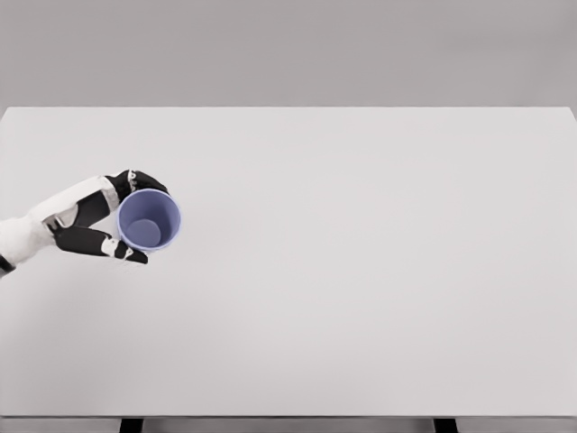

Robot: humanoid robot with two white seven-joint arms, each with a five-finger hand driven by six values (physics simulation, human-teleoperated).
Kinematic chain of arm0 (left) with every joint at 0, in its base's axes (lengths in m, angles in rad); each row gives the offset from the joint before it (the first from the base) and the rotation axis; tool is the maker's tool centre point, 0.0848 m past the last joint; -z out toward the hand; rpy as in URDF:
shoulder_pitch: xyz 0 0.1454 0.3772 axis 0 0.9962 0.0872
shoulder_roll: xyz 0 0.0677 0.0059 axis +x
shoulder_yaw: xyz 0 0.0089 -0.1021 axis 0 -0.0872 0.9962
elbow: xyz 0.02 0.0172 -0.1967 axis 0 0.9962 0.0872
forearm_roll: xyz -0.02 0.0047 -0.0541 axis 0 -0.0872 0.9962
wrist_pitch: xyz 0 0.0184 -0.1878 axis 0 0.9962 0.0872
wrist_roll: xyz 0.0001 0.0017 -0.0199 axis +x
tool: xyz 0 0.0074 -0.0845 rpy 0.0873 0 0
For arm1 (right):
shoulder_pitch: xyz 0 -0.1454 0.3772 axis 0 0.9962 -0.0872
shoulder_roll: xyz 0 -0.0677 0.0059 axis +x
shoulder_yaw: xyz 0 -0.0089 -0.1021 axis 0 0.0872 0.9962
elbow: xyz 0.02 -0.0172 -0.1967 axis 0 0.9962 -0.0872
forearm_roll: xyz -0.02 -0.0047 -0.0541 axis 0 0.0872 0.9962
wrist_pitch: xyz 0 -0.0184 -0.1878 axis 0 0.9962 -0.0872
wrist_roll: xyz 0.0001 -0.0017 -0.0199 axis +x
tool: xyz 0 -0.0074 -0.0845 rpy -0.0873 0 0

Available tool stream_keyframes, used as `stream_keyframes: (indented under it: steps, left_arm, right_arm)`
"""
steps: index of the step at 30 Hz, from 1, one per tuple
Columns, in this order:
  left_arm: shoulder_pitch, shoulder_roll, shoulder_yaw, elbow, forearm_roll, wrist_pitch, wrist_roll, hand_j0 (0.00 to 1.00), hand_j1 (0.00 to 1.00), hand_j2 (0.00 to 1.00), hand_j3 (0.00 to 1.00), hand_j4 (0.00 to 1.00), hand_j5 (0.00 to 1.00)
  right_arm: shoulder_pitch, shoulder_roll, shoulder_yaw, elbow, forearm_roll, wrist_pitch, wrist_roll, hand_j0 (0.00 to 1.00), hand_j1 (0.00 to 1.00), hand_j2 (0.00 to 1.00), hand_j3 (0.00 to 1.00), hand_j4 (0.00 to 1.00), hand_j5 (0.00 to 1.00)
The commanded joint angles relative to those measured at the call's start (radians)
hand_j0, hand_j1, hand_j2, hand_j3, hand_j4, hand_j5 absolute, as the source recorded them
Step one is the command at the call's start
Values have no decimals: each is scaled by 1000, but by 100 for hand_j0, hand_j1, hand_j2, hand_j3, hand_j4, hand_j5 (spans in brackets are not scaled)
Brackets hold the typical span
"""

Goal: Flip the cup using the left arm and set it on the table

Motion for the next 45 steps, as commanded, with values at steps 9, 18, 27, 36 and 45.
stream_keyframes:
  steps: [9,18,27,36,45]
  left_arm:
    - [32,-266,-3,213,229,46,-1,55,55,55,55,55,55]
    - [66,-271,-2,235,226,57,-1,56,56,56,56,56,56]
    - [78,-271,0,239,223,57,-2,78,78,78,78,78,78]
    - [80,-265,4,239,214,56,-1,100,100,100,100,100,100]
    - [80,-230,9,256,212,51,-2,100,100,100,100,100,100]
  right_arm:
    - [0,0,0,0,0,0,0,100,100,100,100,100,100]
    - [0,0,0,0,0,0,0,100,100,100,100,100,100]
    - [0,0,0,0,0,0,0,100,100,100,100,100,100]
    - [0,0,0,0,0,0,0,100,100,100,100,100,100]
    - [0,0,0,0,0,0,0,100,100,100,100,100,100]
